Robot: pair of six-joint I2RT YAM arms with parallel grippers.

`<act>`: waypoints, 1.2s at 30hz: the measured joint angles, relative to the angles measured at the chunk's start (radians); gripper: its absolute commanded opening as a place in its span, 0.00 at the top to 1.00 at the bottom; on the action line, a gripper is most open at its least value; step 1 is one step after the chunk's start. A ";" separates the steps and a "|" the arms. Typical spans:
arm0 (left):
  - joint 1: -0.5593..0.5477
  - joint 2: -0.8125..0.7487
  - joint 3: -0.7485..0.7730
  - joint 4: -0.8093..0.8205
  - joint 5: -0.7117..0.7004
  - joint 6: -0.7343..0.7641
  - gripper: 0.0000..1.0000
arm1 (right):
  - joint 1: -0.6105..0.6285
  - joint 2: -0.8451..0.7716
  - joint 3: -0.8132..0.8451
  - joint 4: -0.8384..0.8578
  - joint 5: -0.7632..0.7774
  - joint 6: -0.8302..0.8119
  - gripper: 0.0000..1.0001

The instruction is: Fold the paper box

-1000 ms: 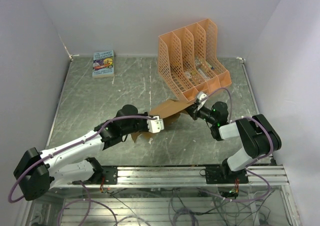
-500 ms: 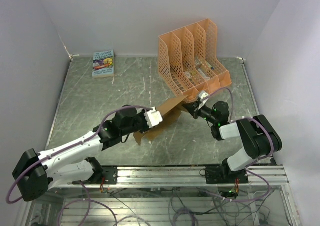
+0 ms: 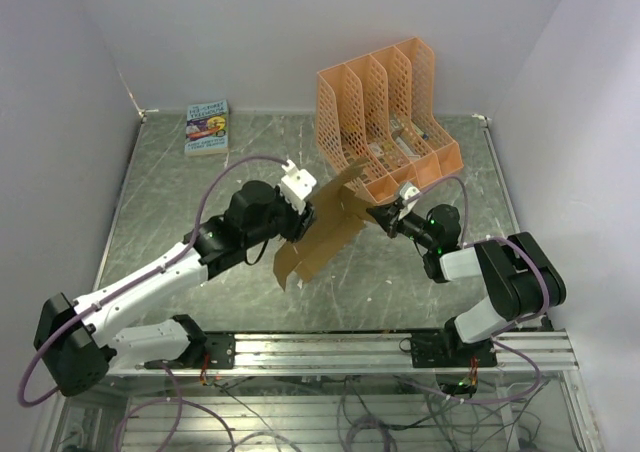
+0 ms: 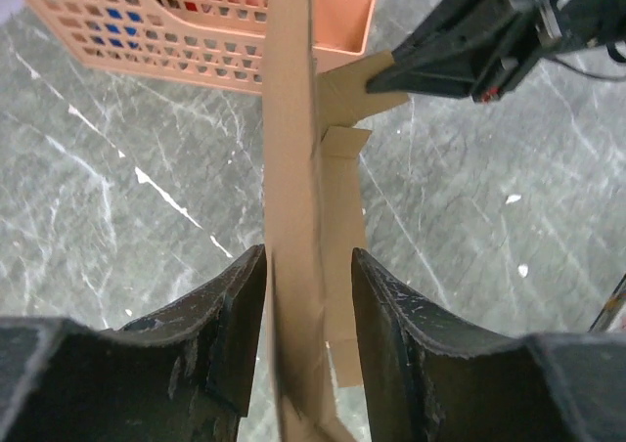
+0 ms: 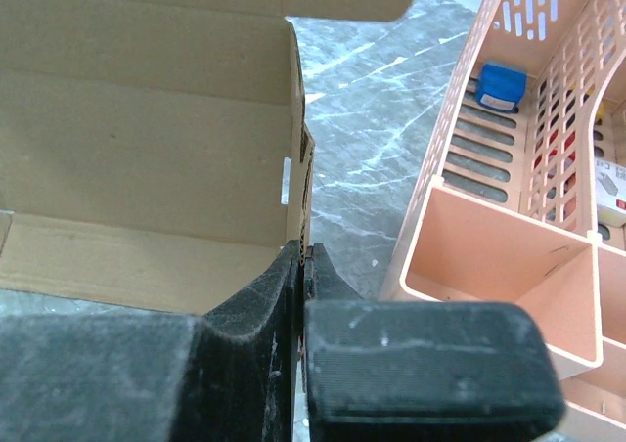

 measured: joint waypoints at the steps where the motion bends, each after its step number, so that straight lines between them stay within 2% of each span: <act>1: 0.011 0.008 0.016 -0.014 0.000 -0.026 0.50 | 0.000 0.000 0.000 0.002 0.000 0.000 1.00; 8: 0.048 0.039 0.064 -0.124 0.003 -0.156 0.53 | 0.000 0.000 0.000 0.004 0.001 0.000 1.00; 14: 0.067 0.034 0.101 -0.211 0.014 -0.212 0.72 | 0.000 0.000 0.000 0.005 0.000 0.000 1.00; 18: 0.085 0.038 0.140 -0.257 0.023 -0.230 0.92 | 0.000 0.000 0.000 0.012 0.000 0.000 1.00; 29: 0.164 0.147 0.164 -0.286 0.143 -0.285 0.93 | 0.000 0.000 -0.015 0.030 -0.013 0.009 1.00; 30: 0.168 0.147 0.164 -0.286 0.151 -0.289 0.93 | 0.000 0.000 -0.015 0.031 -0.016 0.010 0.98; 34: 0.187 0.148 0.164 -0.293 0.154 -0.286 0.93 | 0.000 -0.002 -0.006 0.012 -0.038 0.010 0.52; 36: 0.198 0.148 0.164 -0.304 0.147 -0.262 0.93 | -0.004 -0.022 0.006 -0.021 -0.058 0.000 0.35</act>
